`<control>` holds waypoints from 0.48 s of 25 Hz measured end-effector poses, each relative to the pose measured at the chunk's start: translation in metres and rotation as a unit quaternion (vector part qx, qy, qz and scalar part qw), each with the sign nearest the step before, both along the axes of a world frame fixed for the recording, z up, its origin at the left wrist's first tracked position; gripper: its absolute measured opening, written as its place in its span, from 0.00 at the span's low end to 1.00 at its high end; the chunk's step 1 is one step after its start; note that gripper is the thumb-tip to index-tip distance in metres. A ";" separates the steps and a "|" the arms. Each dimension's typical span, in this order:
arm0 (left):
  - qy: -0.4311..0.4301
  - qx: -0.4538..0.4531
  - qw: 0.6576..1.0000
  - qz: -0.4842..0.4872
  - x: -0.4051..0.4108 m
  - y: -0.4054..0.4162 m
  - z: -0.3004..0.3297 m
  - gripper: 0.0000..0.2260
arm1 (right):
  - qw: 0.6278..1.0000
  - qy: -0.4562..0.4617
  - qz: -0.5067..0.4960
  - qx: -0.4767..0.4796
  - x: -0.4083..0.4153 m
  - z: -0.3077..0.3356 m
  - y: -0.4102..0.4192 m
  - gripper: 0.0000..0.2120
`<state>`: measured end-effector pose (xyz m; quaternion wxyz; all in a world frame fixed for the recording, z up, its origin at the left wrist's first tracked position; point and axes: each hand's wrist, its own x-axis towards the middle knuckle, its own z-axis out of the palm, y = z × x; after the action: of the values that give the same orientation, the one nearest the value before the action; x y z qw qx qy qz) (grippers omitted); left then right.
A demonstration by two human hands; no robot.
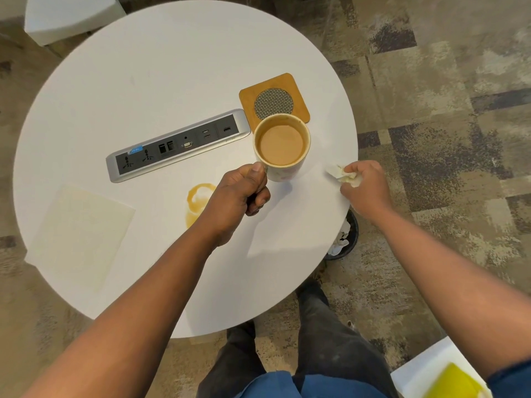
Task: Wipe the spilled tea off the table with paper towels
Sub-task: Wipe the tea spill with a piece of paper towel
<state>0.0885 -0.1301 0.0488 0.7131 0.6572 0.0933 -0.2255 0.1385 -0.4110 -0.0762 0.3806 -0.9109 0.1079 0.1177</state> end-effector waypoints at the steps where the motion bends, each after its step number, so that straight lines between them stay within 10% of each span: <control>1: 0.000 0.000 1.000 0.001 0.000 0.000 0.000 0.19 | 0.999 -0.026 -0.004 -0.018 0.002 -0.001 0.001 0.12; 12: 0.006 0.011 1.000 0.012 -0.002 0.006 -0.005 0.19 | 0.992 -0.080 -0.019 -0.094 0.056 0.001 0.032 0.12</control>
<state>0.0866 -0.1237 0.0438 0.7082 0.6623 0.1074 -0.2197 0.1947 -0.3789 -0.0751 0.3028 -0.9469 0.1046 0.0262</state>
